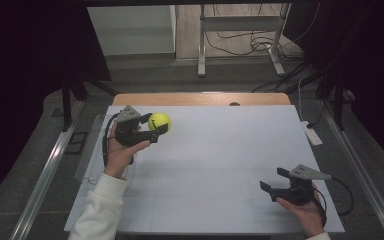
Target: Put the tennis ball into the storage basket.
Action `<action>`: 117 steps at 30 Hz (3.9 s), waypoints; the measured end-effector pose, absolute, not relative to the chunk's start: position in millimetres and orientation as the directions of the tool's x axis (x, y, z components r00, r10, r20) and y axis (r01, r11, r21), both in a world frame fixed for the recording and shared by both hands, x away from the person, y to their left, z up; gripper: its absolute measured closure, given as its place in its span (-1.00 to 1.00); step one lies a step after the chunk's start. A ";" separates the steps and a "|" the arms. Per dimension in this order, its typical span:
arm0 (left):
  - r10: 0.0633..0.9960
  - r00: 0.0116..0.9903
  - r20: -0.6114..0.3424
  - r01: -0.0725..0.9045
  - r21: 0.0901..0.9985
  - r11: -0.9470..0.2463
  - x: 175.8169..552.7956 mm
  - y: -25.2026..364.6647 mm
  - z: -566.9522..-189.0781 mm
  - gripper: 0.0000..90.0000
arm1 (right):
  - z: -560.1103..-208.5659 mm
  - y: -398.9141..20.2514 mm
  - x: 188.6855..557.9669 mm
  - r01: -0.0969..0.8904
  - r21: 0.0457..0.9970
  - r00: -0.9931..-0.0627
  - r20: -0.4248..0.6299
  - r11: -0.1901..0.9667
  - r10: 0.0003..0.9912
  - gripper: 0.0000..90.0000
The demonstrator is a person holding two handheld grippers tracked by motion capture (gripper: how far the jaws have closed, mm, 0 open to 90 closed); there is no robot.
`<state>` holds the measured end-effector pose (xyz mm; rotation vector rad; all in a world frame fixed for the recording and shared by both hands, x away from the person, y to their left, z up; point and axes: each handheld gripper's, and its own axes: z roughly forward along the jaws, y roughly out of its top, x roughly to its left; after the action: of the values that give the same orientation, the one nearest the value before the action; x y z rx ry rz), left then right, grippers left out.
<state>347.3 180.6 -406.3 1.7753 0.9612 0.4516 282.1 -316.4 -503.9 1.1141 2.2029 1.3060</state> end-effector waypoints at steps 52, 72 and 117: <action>0.857 0.485 -0.173 0.431 0.900 -0.062 356.4 230.0 -412.1 -0.40 | -503.9 -316.3 282.1 0.450 0.852 -0.632 0.090 0.269 0.770 -0.73; 0.886 0.418 -0.200 0.439 0.899 -0.004 360.9 257.6 -416.4 -0.40 | -503.3 -314.5 282.0 0.449 0.851 -0.632 0.088 0.271 0.770 -0.73; 0.932 0.299 -0.203 0.490 0.871 0.032 372.9 285.6 -435.0 -0.40 | -503.2 -315.4 282.1 0.450 0.853 -0.629 0.093 0.264 0.771 -0.73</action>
<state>372.9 285.6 -435.0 1.6042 1.3312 0.5767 282.1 -315.4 -503.2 1.1160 2.1984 1.3090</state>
